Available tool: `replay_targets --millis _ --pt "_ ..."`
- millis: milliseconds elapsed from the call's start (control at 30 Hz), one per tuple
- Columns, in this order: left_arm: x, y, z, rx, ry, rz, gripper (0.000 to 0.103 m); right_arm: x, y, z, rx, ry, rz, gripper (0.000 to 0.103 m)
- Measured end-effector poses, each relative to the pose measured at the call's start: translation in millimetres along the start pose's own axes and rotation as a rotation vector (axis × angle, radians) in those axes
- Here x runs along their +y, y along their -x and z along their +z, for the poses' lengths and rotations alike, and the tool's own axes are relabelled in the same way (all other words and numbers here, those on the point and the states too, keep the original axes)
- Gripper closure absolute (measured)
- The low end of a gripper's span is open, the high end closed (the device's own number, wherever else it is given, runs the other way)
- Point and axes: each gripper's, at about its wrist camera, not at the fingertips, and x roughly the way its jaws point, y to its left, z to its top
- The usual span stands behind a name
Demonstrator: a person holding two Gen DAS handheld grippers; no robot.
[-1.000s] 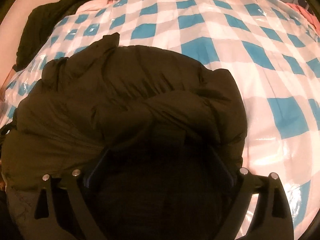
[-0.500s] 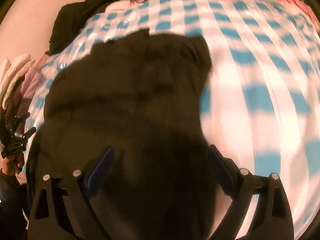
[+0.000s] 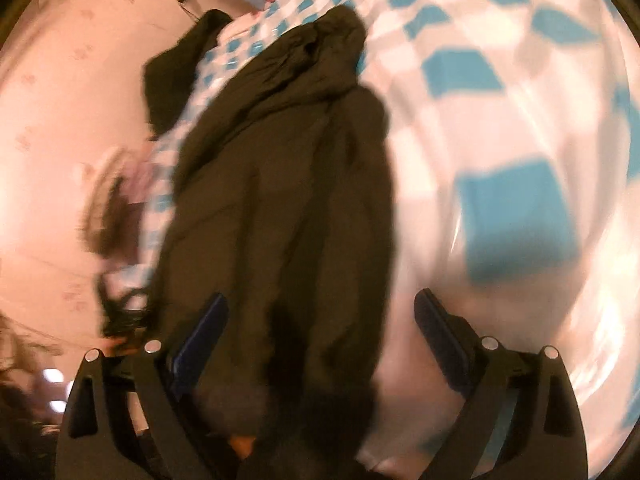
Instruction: Fold large clothes
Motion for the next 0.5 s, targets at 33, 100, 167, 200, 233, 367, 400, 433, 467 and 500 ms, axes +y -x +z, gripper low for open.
replay_targets --millis 33,100,167,200,233,367,400,433,467,500 --pt "5.5 3.9 -6.1 -0.008 0.042 -0.04 0.008 -0.6 1.8 -4.7 0.007 -0.015 0.037 0.012" --pt "17.9 7.1 -28.0 0.001 0.171 -0.152 0.008 -0.8 4.9 -12.3 0.011 -0.032 0.073 0.011" --pt "21.7 4.4 -45.8 0.016 0.248 -0.218 0.008 -3.0 7.3 -16.9 0.03 -0.048 0.085 0.011" --pt "23.0 3.8 -51.7 0.019 0.269 -0.237 0.008 -2.9 8.4 -20.6 0.038 -0.049 0.085 0.011" --pt "21.7 3.7 -55.8 0.022 0.284 -0.259 0.008 -2.0 9.5 -24.0 0.047 -0.05 0.096 0.011" --pt "7.5 4.2 -70.5 0.035 0.302 -0.387 0.008 5.2 4.4 -37.6 0.112 -0.029 0.123 0.011" --pt "0.9 3.2 -71.7 0.045 0.284 -0.387 0.008 6.3 2.3 -41.0 0.129 -0.016 0.094 0.011" --pt "-3.5 1.4 -71.2 0.05 0.27 -0.382 0.008 6.3 1.5 -44.1 0.138 -0.009 0.078 0.011" --pt "-9.0 -0.9 -71.6 0.057 0.258 -0.381 0.008 6.0 3.4 -45.2 0.126 -0.004 0.062 0.011" --pt "-12.9 -1.7 -71.8 0.06 0.255 -0.381 0.008 5.6 6.3 -43.6 0.101 -0.004 0.052 0.011"
